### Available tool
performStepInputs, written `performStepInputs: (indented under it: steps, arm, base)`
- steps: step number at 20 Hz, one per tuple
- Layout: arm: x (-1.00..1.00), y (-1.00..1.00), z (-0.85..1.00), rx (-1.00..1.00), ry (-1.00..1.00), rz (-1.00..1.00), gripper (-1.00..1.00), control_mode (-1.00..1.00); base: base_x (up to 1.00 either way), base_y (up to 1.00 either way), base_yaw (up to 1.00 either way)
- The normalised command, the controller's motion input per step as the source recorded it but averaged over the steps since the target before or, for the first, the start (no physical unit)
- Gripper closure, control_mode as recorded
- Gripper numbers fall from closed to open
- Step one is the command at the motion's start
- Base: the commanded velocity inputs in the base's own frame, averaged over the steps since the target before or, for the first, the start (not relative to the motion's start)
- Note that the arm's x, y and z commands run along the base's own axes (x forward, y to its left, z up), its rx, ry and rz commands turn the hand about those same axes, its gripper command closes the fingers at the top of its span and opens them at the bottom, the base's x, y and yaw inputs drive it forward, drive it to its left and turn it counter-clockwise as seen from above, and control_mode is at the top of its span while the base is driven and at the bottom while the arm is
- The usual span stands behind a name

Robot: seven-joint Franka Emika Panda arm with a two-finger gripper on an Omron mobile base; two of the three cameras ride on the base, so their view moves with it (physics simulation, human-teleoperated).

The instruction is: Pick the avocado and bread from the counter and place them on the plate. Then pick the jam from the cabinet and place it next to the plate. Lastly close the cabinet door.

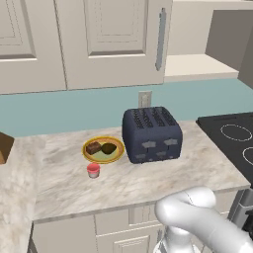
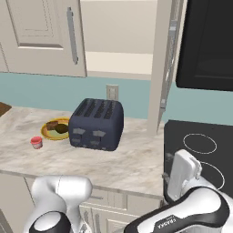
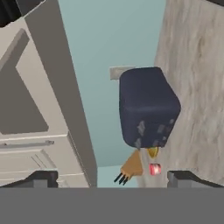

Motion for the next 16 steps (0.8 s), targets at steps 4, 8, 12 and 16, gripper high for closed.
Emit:
performStepInputs:
  steps: [4, 8, 12, 16]
  arm:
    - [0.49, -0.71, 0.0, 0.14, 0.01, 0.0, -1.0, -1.0]
    - [0.39, -0.69, 0.19, 0.09, 0.0, 0.0, -1.0, -1.0]
    - [0.23, -0.37, 0.42, 0.0, 0.0, 0.0, -1.0, -1.0]
    - [0.03, -0.01, 0.47, -0.04, -0.01, 0.0, -1.0, -1.0]
  base:
    - [0.0, 0.0, 0.0]
    - [0.0, 0.0, 0.0]
    - [0.0, 0.0, 0.0]
    - [0.0, 0.0, 0.0]
